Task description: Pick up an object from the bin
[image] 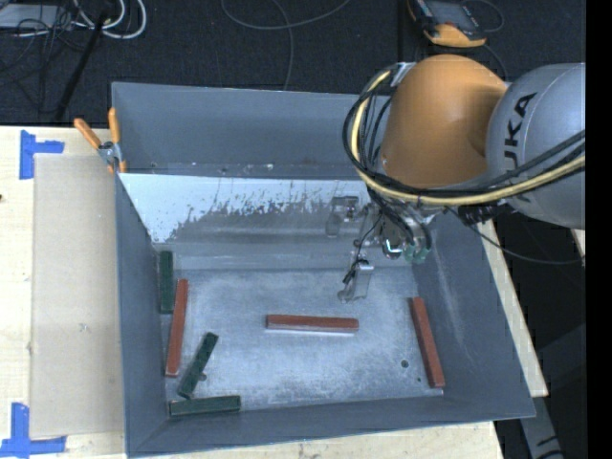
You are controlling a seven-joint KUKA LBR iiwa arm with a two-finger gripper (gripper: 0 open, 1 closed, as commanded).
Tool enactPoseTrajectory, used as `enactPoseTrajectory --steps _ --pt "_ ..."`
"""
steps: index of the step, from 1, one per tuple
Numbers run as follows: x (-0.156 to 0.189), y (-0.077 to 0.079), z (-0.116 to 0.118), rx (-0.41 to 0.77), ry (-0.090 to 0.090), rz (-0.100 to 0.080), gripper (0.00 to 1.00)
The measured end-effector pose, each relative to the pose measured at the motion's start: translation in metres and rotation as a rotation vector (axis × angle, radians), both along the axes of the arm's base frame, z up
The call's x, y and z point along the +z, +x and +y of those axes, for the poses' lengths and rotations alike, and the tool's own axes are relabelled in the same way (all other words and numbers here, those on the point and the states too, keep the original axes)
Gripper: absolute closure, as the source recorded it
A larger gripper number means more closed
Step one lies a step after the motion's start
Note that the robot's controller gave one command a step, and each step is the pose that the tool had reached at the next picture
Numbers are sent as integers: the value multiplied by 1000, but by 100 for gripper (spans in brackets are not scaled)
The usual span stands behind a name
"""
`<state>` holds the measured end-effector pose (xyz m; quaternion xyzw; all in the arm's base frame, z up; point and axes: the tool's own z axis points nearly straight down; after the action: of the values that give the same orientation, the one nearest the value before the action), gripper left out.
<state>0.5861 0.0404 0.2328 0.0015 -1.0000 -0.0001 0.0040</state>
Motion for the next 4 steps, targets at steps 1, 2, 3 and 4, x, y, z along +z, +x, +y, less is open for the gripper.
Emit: enactPoseTrajectory --steps 1,2,3,4 --pt "-138 -32 -12 332 2 -1 0" --pt "-164 -13 7 478 3 -8 0" --pt "-163 -13 6 473 3 -8 100" --pt "-163 -13 6 472 3 -7 0"
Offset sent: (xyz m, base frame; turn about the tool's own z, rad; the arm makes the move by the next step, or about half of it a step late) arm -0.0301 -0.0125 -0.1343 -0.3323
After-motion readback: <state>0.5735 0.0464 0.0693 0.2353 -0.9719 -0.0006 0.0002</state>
